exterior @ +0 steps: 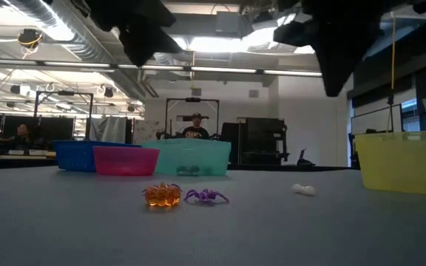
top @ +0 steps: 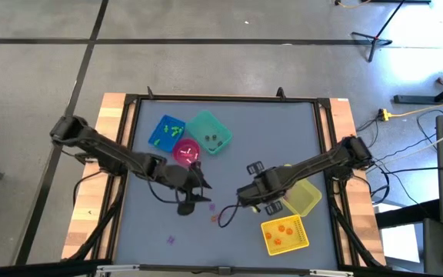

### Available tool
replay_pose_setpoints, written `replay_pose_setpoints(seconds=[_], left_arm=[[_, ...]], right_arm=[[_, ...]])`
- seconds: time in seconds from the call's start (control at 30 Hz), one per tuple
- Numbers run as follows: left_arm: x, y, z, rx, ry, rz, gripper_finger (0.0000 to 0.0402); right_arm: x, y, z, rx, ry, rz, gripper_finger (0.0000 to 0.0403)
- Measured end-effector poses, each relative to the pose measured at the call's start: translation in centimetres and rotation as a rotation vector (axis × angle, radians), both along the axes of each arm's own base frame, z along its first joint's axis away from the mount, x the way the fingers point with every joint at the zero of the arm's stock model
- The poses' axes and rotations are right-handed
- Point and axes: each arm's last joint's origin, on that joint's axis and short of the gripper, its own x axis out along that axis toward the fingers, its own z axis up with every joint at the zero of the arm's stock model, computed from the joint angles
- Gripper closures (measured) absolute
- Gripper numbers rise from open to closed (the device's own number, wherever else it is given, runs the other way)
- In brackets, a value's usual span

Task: Sort Halloween decoration
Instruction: Put the purple spider toy into the yellow bin

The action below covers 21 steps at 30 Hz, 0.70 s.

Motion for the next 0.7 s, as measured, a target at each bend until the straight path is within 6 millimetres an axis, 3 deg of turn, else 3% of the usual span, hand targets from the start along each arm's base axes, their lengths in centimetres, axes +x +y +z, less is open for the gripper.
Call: replay_pose_setpoints(seconds=[0.37,0.7], left_arm=[[2.1,-2.1,-6.3,0.16,0.129,-0.123,0.018],[3.1,-2.3,-9.9,0.236,0.185,-0.166,0.018]], right_arm=[[-4.2,-1.9,-1.7,-0.02,-0.119,-0.107,0.0402],[-4.2,-1.8,-3.1,0.026,-0.196,-0.141,0.0402]])
